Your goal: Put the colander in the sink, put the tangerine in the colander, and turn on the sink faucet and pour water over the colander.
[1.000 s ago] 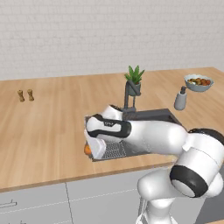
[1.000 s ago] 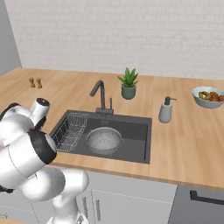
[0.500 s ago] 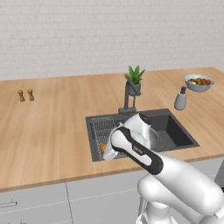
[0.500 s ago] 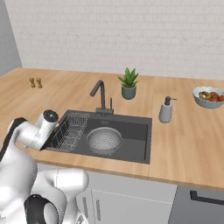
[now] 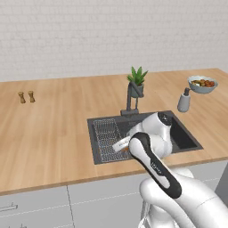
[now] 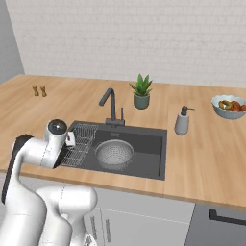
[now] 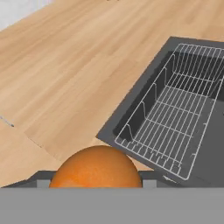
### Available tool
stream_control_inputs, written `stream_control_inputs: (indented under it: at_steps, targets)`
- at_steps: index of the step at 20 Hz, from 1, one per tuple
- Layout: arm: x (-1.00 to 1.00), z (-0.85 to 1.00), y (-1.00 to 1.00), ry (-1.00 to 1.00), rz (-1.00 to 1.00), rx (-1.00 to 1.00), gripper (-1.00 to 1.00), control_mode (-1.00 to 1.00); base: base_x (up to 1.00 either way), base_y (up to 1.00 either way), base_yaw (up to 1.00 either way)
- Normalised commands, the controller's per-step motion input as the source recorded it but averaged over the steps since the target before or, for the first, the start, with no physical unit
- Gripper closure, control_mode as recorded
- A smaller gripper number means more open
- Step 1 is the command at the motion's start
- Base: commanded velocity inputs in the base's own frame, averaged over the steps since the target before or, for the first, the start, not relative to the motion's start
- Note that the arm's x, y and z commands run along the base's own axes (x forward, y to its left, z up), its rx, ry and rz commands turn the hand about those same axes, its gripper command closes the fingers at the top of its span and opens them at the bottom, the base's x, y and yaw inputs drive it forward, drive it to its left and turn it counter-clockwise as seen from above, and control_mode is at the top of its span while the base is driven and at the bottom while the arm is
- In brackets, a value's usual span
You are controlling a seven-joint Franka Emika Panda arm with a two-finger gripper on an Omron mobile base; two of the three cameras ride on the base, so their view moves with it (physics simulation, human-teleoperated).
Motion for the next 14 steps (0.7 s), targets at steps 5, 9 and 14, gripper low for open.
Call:
stream_control_inputs:
  at_steps: [5,9,14]
  targets:
    - [0.00,0.08,-0.85,0.22,-0.42,0.03,1.00,-1.00,0.00,0.00,0.00]
    - [0.12,0.02,-0.85,0.18,-0.30,0.00,1.00,-1.00,0.00,0.00,0.00]
    - [0.17,0.09,-0.87,0.17,-0.17,0.03,1.00,-1.00,0.00,0.00,0.00]
